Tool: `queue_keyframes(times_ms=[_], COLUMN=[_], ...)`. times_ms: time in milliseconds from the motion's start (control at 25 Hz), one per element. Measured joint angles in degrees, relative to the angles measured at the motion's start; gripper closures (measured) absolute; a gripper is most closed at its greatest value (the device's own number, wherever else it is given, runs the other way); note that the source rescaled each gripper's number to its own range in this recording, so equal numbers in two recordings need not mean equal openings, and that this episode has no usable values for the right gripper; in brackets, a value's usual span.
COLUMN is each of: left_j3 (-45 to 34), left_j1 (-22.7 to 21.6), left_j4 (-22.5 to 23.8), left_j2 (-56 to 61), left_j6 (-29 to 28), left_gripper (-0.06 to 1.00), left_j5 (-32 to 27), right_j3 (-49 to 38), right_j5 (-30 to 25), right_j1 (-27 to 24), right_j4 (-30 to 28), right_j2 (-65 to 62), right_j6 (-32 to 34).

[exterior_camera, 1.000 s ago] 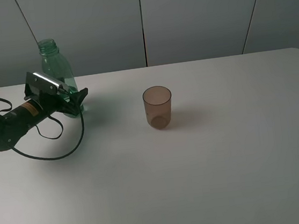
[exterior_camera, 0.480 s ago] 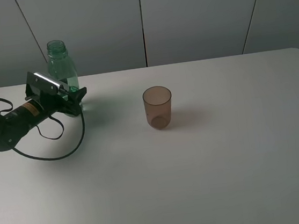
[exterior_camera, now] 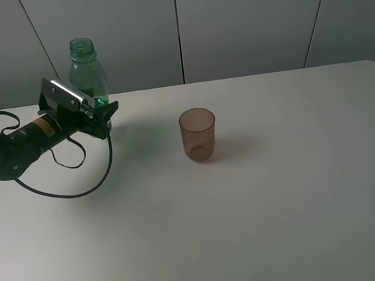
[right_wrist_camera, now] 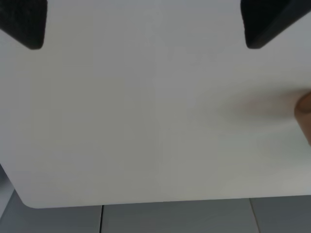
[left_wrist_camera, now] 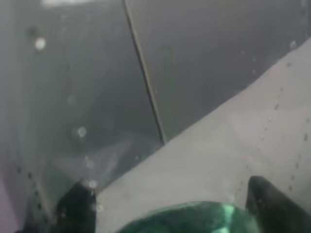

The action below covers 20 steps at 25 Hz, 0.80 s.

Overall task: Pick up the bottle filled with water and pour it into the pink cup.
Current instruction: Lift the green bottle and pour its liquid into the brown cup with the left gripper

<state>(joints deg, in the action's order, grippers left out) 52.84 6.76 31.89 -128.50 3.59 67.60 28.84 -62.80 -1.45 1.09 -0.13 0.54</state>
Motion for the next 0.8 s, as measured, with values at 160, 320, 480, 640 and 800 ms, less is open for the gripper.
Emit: queue_keyframes(times_ms=[160,320,480,640,800], left_j3=[2.96,7.79,14.62,20.94,25.23], left_j1=[0.1,0.1,0.1,0.67,2.44], left_j4=[4.37,8.9,12.68,17.01,20.54], left_j2=[1.06,1.06,1.06,1.06,0.94], left_j6=[0.09,0.09,0.09,0.09,0.86], left_gripper=[0.94,0.94,0.94,0.94,0.94], left_j5=[0.0,-0.2,-0.2,-1.63,-5.63], right_j3=[0.0,0.0,0.0,0.0,0.0], right_j5=[0.0,0.0,0.0,0.0,0.0], right_j1=[0.0,0.0,0.0,0.0,0.0], right_j4=[0.0,0.0,0.0,0.0,0.0], right_j2=[0.0,0.0,0.0,0.0,0.0], right_j6=[0.0,0.0,0.0,0.0,0.0])
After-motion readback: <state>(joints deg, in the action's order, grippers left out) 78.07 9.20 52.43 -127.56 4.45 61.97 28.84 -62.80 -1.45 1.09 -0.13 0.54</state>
